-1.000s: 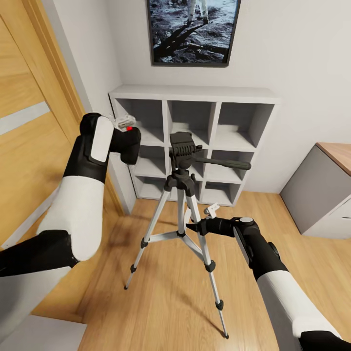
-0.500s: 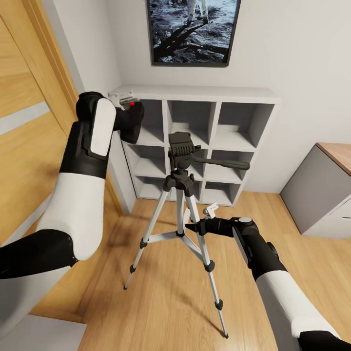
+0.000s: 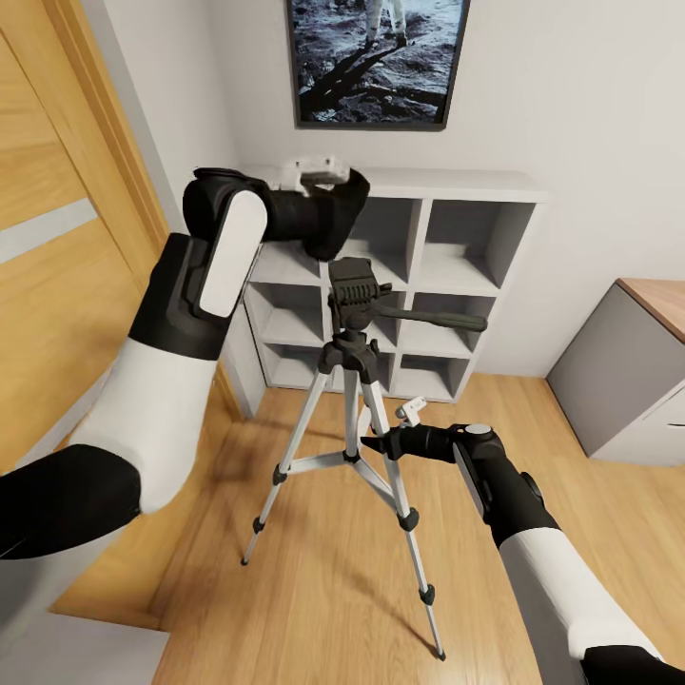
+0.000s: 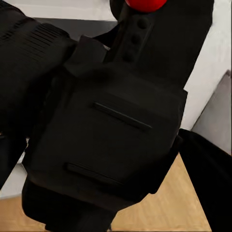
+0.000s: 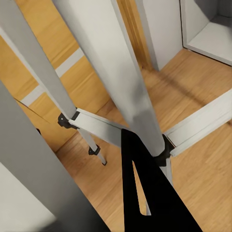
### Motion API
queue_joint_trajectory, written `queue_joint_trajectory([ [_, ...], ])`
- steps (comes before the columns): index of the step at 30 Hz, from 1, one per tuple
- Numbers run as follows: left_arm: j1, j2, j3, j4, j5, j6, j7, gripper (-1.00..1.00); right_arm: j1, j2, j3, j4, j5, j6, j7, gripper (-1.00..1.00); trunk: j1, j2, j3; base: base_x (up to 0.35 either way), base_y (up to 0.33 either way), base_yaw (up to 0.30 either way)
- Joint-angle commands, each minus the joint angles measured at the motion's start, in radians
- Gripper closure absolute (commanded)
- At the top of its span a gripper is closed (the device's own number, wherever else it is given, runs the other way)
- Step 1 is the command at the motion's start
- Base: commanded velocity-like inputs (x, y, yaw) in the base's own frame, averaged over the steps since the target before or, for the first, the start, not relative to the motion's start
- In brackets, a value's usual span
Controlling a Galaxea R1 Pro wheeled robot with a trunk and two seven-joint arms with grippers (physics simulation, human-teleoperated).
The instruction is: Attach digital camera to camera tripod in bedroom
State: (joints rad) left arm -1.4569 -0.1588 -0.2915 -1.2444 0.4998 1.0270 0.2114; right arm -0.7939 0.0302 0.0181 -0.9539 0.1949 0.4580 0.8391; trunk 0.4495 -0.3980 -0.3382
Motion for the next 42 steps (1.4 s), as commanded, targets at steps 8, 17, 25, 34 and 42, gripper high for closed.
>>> queue_joint_trajectory([
  [8,-0.118,0.082,0.001,0.136,0.016,0.008,-0.311,1.00,-0.001,0.000,-0.001,-0.002,0.006,0.004,0.005,1.00,0.001,-0.002,-0.002,0.000,0.000,0.000],
  [17,-0.311,0.183,-0.020,0.319,0.010,0.007,-0.605,1.00,-0.001,-0.005,-0.001,-0.002,0.006,0.004,0.005,1.00,0.001,-0.002,-0.002,0.000,0.000,0.000],
  [25,-0.322,0.211,-0.208,0.301,-0.016,-0.009,-0.631,1.00,-0.001,-0.007,-0.001,-0.002,0.006,0.005,0.005,1.00,0.001,-0.002,-0.002,0.000,0.000,0.000],
  [34,-0.322,0.205,-0.235,0.179,-0.180,0.008,-0.582,1.00,-0.001,-0.005,-0.001,-0.002,0.006,0.005,0.004,1.00,0.001,-0.002,-0.002,0.000,0.000,0.000],
  [42,-0.322,0.200,-0.270,0.150,-0.243,0.019,-0.588,1.00,-0.001,-0.007,-0.001,-0.003,0.005,0.005,0.005,1.00,0.001,-0.002,-0.002,0.000,0.000,0.000],
])
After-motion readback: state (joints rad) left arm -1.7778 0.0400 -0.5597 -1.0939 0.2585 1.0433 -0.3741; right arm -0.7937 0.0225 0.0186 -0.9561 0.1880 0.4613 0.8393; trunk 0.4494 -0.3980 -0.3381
